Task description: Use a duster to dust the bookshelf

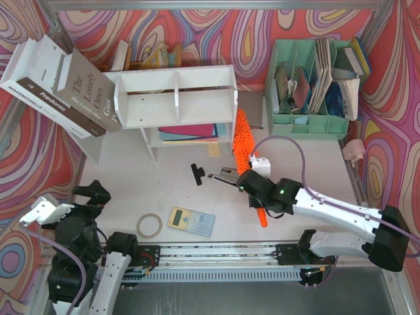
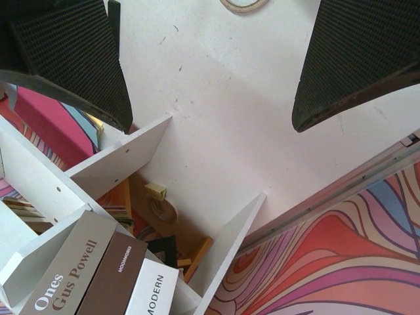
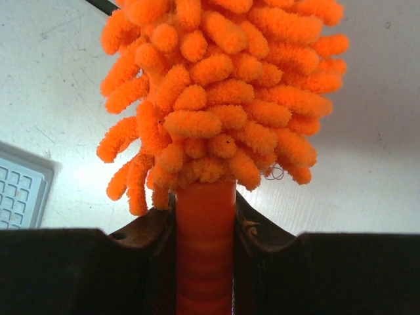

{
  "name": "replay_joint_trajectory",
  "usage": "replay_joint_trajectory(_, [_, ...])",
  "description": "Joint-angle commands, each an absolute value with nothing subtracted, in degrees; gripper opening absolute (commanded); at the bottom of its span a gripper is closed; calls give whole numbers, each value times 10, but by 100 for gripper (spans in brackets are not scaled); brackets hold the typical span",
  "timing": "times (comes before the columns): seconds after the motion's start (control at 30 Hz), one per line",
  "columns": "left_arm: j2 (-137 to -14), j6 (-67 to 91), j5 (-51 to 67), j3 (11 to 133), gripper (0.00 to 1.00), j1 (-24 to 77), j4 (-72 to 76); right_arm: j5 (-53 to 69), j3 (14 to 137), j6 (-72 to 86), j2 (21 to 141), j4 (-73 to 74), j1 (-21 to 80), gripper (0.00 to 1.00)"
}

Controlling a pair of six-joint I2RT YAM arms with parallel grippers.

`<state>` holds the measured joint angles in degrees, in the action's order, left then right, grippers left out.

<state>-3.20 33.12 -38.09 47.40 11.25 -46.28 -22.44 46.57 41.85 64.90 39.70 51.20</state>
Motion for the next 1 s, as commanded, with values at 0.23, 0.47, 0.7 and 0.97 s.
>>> replay_joint_trajectory(0.23, [-38, 320, -377, 468, 99, 110, -448, -306, 608, 382, 622, 422, 513, 0])
replay_joint_trajectory(0.47, [-35, 321, -376, 467, 98, 110, -448, -325, 666, 373, 595, 454, 513, 0])
replay_joint_trajectory(0.7, [-37, 320, -376, 467, 99, 110, -448, -296, 606, 392, 606, 424, 513, 0])
replay_joint_trajectory(0.97, [-36, 321, -376, 468, 99, 110, -449, -253, 501, 423, 642, 357, 513, 0])
